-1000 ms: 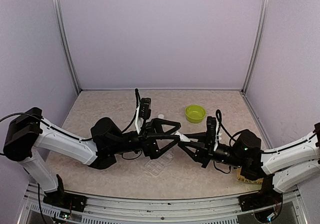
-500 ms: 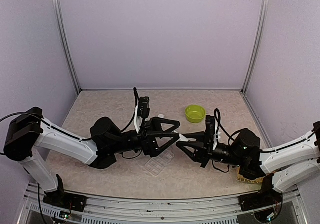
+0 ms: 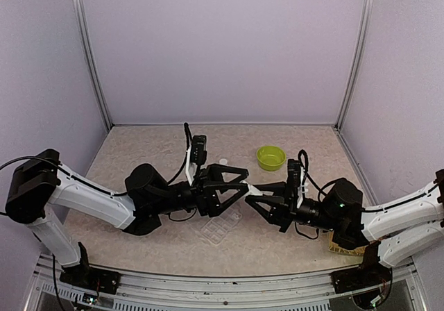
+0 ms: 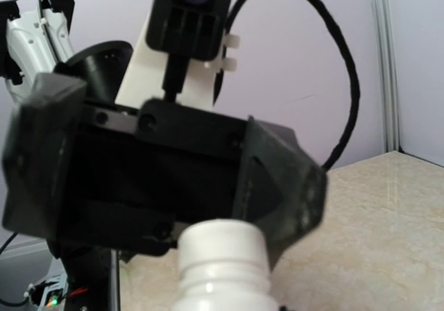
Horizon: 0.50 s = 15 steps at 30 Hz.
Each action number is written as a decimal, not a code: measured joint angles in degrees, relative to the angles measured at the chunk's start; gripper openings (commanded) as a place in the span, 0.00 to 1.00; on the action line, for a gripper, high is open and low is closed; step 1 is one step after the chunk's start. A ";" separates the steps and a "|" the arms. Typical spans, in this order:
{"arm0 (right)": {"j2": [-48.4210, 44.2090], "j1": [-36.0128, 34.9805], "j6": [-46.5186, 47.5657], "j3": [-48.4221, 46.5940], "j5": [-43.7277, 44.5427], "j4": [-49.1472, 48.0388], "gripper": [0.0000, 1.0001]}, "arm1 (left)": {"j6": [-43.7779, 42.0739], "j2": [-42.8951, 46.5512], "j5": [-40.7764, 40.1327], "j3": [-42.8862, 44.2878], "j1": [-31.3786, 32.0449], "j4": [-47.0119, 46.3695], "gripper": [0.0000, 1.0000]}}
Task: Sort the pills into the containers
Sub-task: Open the lid of the pill bottle.
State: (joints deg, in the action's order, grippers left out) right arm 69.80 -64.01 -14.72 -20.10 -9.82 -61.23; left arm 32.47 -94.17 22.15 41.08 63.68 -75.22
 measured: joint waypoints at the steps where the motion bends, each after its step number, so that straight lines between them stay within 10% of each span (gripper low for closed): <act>1: 0.00 0.00 -0.02 0.00 -0.07 -0.02 0.25 | 0.02 -0.02 -0.15 -0.22 0.00 -0.02 0.79; 15: 0.02 0.00 -0.81 0.00 1.20 -0.39 0.24 | 0.26 -1.03 -0.61 -1.05 -0.02 -0.39 0.56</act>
State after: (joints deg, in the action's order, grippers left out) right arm 69.82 -64.01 -15.53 -20.10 -8.62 -61.63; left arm 32.73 -95.20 21.54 40.03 63.66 -75.61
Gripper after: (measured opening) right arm 0.275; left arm 0.600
